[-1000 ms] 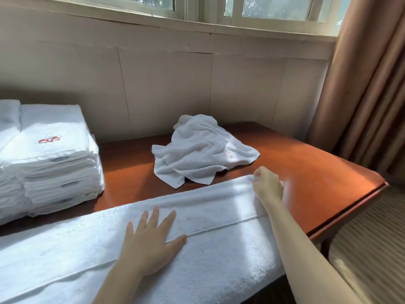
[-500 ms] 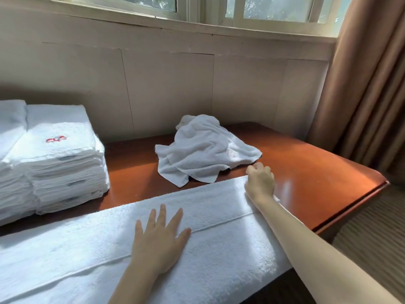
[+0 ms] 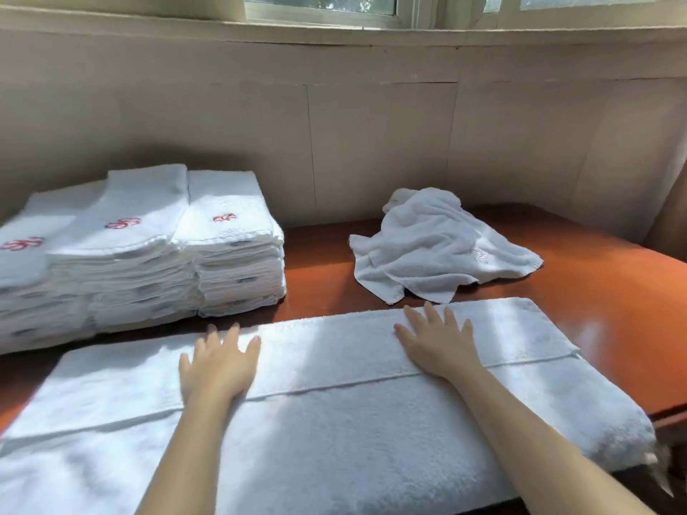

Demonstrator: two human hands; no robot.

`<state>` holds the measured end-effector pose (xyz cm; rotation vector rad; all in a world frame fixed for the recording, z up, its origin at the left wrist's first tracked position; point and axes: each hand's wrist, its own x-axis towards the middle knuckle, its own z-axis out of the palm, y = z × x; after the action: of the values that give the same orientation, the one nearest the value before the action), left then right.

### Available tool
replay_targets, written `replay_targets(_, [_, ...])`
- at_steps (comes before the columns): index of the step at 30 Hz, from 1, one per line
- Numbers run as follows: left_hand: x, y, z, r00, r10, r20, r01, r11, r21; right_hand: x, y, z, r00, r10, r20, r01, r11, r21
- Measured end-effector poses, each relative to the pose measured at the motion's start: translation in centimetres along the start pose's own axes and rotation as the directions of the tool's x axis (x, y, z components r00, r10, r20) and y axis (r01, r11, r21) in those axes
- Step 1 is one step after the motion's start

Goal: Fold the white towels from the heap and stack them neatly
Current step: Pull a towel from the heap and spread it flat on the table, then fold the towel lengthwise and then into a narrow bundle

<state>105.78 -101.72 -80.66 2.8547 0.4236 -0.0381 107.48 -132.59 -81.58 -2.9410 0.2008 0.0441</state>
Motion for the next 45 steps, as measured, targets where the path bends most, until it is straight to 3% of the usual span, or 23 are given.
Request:
replay_targets(6, [1.5,-9.3,-2.1,0.961,-0.246,-0.127,0.252,0.967,0.042,1.7,-0.3,0.3,1.0,-0.012,-0.007,0.012,1.0,-0.019])
replay_targets(10, [2.0,-13.2,-3.1,0.954,-0.253,-0.162,0.265,0.963,0.058,2.3,-0.7,0.1,1.0,-0.022,0.018,0.023,1.0,-0.017])
replay_targets(13, [1.2,-13.7,-3.8,0.964,-0.109,-0.241,0.107,0.994,-0.023,2.2,-1.0,0.0,0.998,-0.028,-0.055,0.027,1.0,-0.004])
replay_targets(15, [-0.9,-13.7,-3.9,0.969,0.099,-0.227,-0.114,0.992,-0.054,1.2,-1.5,-0.3,0.964,-0.098,-0.246,0.103,0.995,0.006])
replay_targets(17, [-4.0,-14.0,-3.2,0.936,0.332,-0.115,-0.335,0.942,-0.011,-0.4,-2.3,-0.4,0.853,-0.246,-0.461,0.261,0.965,-0.032])
replay_targets(19, [-7.3,-14.7,-2.5,0.884,0.467,0.004,-0.467,0.884,0.033,-3.0,-3.8,-0.6,0.744,-0.38,-0.549,0.411,0.909,-0.072])
replay_targets(21, [-10.3,-15.9,-2.6,0.84,0.538,0.073,-0.541,0.84,0.034,-5.9,-6.3,-0.5,0.692,-0.543,-0.476,0.594,0.803,-0.054])
replay_targets(23, [-12.9,-17.2,-3.3,0.793,0.603,0.086,-0.609,0.789,0.079,-8.7,-8.7,0.5,0.638,-0.715,-0.285,0.752,0.658,0.033])
replay_targets(25, [-14.4,-18.6,-3.8,0.723,0.691,0.022,-0.672,0.695,0.254,-11.7,-10.8,1.4,0.548,-0.836,-0.008,0.833,0.545,0.093])
replay_targets(27, [-15.3,-20.3,-3.9,0.655,0.75,-0.09,-0.705,0.65,0.284,-14.0,-12.4,1.8,0.403,-0.894,0.194,0.904,0.422,0.067])
replay_targets(28, [-15.5,-21.1,-4.0,0.642,0.747,-0.171,-0.707,0.664,0.244,-14.8,-12.9,2.0,0.349,-0.902,0.256,0.929,0.369,0.035])
replay_targets(30, [-15.7,-22.6,-4.7,0.68,0.672,-0.294,-0.651,0.738,0.18,-15.8,-13.6,2.1,0.324,-0.912,0.251,0.945,0.322,-0.05])
replay_targets(33, [-14.9,-24.5,-5.6,0.703,0.556,-0.443,-0.541,0.823,0.176,-16.0,-14.1,0.9,0.414,-0.91,-0.007,0.909,0.414,-0.057])
replay_targets(36, [-13.5,-26.0,-6.5,0.838,0.264,-0.477,-0.358,0.927,-0.116,-14.9,-14.2,-0.2,0.602,-0.798,0.037,0.795,0.595,-0.117])
replay_targets(40, [-9.6,-25.1,-9.3,0.95,0.061,-0.307,-0.23,0.803,-0.55,-11.7,-14.3,-2.7,0.779,-0.627,-0.017,0.622,0.776,-0.109])
replay_targets(42, [-6.7,-23.7,-9.8,0.977,0.005,-0.212,-0.148,0.733,-0.664,-9.2,-15.3,-3.9,0.808,-0.568,-0.155,0.563,0.822,-0.081])
replay_targets(45, [-2.4,-21.4,-8.8,0.972,-0.16,-0.17,0.043,0.837,-0.545,-5.0,-17.9,-4.1,0.821,-0.532,-0.21,0.526,0.846,-0.087])
